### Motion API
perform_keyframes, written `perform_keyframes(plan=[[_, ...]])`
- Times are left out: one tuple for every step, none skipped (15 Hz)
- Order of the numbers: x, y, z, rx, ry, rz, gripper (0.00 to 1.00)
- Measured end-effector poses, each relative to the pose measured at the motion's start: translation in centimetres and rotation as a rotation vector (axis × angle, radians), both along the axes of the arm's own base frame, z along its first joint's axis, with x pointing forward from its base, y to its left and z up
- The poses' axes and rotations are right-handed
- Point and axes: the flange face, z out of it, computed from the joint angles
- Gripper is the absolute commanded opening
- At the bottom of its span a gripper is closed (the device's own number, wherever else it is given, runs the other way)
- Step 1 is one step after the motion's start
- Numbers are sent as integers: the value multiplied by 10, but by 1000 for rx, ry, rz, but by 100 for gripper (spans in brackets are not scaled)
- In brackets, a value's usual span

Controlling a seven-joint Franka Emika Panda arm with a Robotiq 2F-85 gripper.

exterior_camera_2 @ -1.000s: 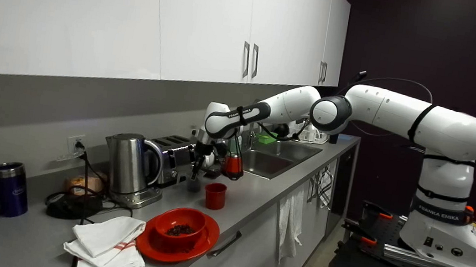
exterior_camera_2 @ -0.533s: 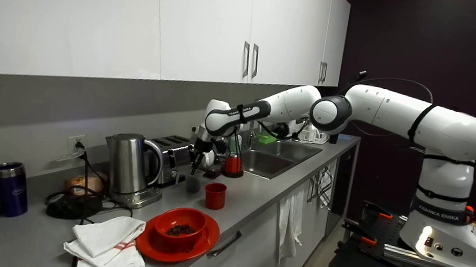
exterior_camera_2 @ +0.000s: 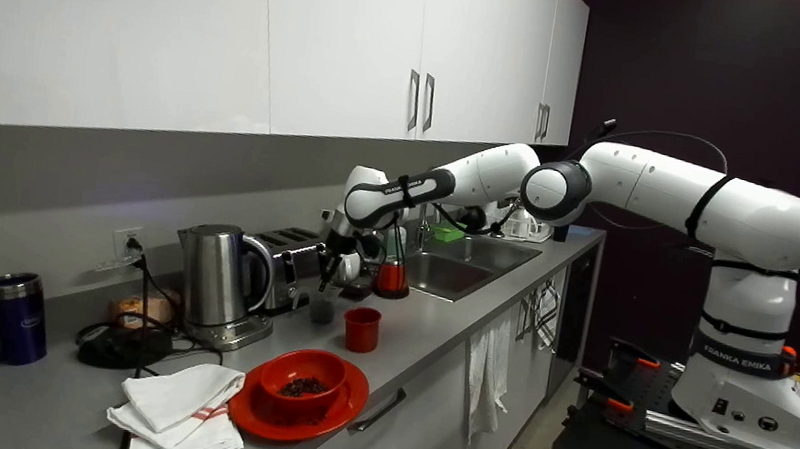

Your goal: Pick up the jar and pour some of its contents in the bowl

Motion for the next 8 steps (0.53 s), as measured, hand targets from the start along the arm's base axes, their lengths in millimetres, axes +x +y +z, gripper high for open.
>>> perform_keyframes(plan=[[1, 1, 2, 3, -13, -1, 5], [2, 2, 5, 6, -25, -2, 5], [3, 4, 7, 8, -38, -2, 4], [3, 5, 9, 11, -50, -3, 4], [3, 7, 11, 13, -60, -2, 5], [4, 8, 12, 15, -69, -2, 5], [4, 10, 14, 17, -76, -1, 5], [4, 12, 15, 20, -82, 0, 5]])
